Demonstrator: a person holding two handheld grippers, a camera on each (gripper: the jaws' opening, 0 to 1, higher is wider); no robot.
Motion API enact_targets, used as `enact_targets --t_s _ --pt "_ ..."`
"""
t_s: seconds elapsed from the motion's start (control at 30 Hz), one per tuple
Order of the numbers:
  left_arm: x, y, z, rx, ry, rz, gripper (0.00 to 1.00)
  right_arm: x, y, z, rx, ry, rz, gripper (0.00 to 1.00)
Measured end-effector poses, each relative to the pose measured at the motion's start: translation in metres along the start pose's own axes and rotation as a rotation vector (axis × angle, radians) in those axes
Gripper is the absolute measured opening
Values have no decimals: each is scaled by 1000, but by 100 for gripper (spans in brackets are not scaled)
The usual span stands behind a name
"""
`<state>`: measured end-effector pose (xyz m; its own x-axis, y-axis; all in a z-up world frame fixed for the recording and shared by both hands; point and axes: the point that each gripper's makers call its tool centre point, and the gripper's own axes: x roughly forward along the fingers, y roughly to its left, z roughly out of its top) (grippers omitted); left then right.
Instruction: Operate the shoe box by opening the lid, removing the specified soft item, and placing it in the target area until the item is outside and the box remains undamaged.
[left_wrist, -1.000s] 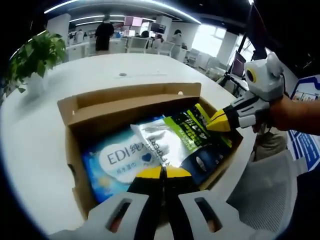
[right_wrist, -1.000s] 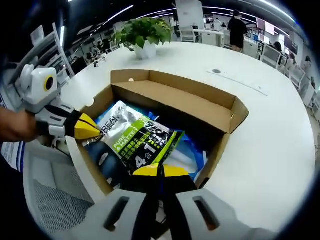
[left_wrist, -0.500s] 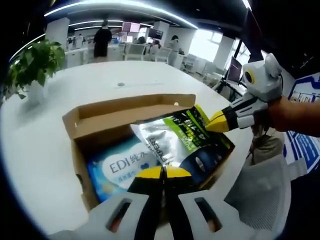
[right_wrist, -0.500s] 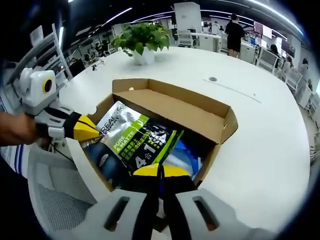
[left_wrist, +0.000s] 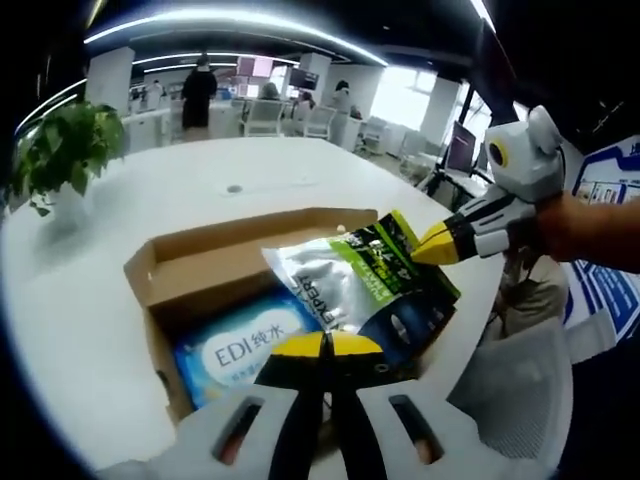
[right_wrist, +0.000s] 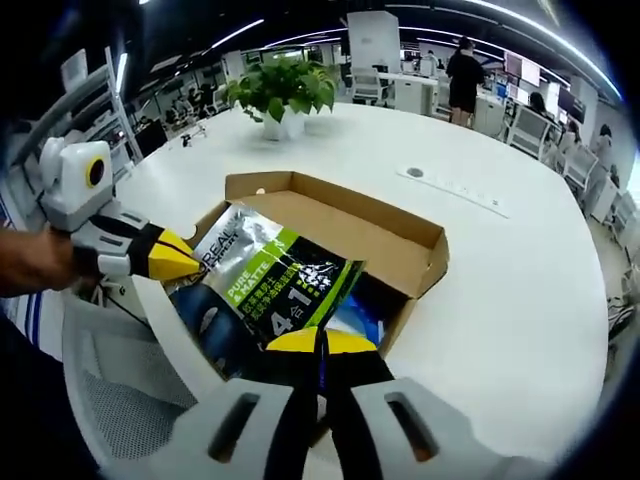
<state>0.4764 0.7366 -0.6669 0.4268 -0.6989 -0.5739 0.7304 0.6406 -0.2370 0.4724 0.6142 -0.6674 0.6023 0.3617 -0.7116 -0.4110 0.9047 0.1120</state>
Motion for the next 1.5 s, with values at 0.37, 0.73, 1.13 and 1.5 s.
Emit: enact_targets --t_s 0.37,0.73,1.13,1.5 --pt "8 -21 15 36 8 12 0 -16 -19 2 -4 -23 16 0" --pt "25 -51 23 61 16 -6 0 -38 -44 -11 4 -30 3 0" --pt "52 -82 33 96 30 -43 0 -59 -77 -26 35 -32 -32 0" --pt "81 -105 36 108 61 -75 0 -66 -109 -46 73 -21 -47 0"
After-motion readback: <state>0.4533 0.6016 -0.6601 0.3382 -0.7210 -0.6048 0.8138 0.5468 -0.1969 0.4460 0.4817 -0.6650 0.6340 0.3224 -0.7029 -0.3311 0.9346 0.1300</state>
